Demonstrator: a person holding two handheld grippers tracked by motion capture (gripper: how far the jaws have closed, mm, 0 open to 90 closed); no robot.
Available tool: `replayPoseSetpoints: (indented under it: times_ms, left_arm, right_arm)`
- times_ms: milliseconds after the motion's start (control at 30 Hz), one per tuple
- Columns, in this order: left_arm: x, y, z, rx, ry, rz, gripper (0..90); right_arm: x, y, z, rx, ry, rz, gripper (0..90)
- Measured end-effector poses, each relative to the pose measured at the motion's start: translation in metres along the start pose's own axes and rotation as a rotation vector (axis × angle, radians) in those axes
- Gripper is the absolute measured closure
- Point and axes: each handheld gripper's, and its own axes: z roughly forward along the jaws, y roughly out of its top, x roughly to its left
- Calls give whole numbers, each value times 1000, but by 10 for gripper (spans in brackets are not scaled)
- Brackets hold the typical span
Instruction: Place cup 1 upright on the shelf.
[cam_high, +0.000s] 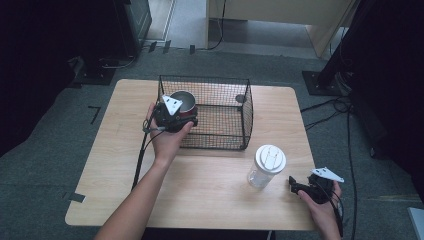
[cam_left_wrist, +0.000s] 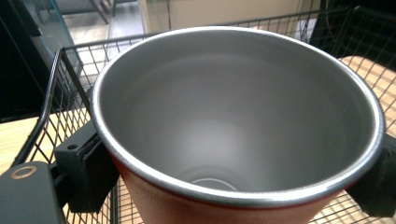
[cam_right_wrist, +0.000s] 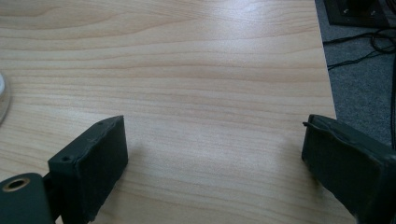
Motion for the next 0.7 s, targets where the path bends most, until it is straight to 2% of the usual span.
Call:
replayPoseSetpoints:
  times_ms: [167, 200, 333, 467, 567, 700]
  left_arm:
    - [3, -6, 6, 32, 22, 3, 82]
    - [2, -6, 7, 32, 31, 14, 82]
    - [1, -7, 8, 29, 25, 23, 83]
    - [-1, -9, 10, 42, -6, 21, 83]
    - [-4, -10, 14, 53, -4, 33, 83]
    - [-5, -12, 19, 88, 3, 21, 83]
  right_arm:
    - [0, 0, 0, 2, -4, -2, 69]
    - [0, 0, 0, 2, -4, -2, 69]
    - [0, 0, 0, 0, 0, 0, 69]
    - [0, 0, 0, 0, -2, -2, 69]
    - [0, 0, 0, 0, 1, 1, 69]
    - [0, 0, 0, 0, 0, -4, 69]
